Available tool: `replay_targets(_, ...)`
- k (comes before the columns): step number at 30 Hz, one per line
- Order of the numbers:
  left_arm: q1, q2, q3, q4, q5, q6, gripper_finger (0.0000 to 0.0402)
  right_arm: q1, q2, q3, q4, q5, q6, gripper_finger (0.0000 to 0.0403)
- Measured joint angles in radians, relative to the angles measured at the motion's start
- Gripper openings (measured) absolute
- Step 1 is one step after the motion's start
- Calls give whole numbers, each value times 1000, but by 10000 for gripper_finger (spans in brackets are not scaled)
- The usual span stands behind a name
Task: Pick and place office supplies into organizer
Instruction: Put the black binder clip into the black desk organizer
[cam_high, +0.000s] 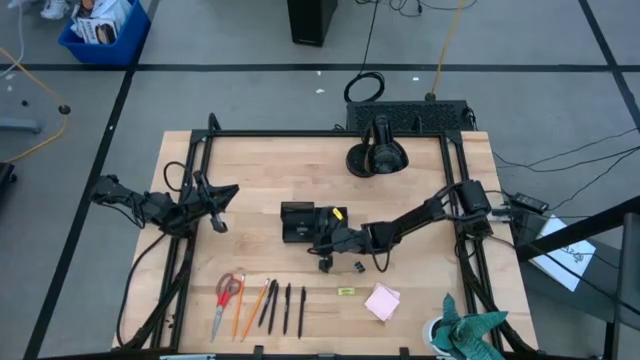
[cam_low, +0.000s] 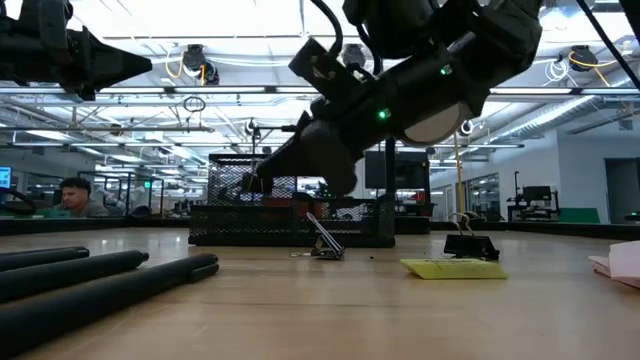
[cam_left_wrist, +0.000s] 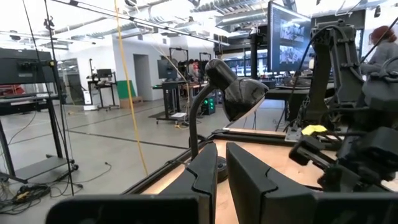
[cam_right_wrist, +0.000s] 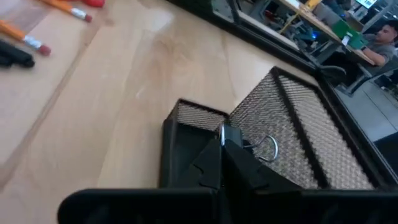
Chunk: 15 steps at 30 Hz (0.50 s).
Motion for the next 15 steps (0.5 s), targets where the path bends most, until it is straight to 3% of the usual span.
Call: replay_targets(15, 0, 0, 0, 0, 0, 3, 42, -16, 0, 0, -66, -56, 54, 0)
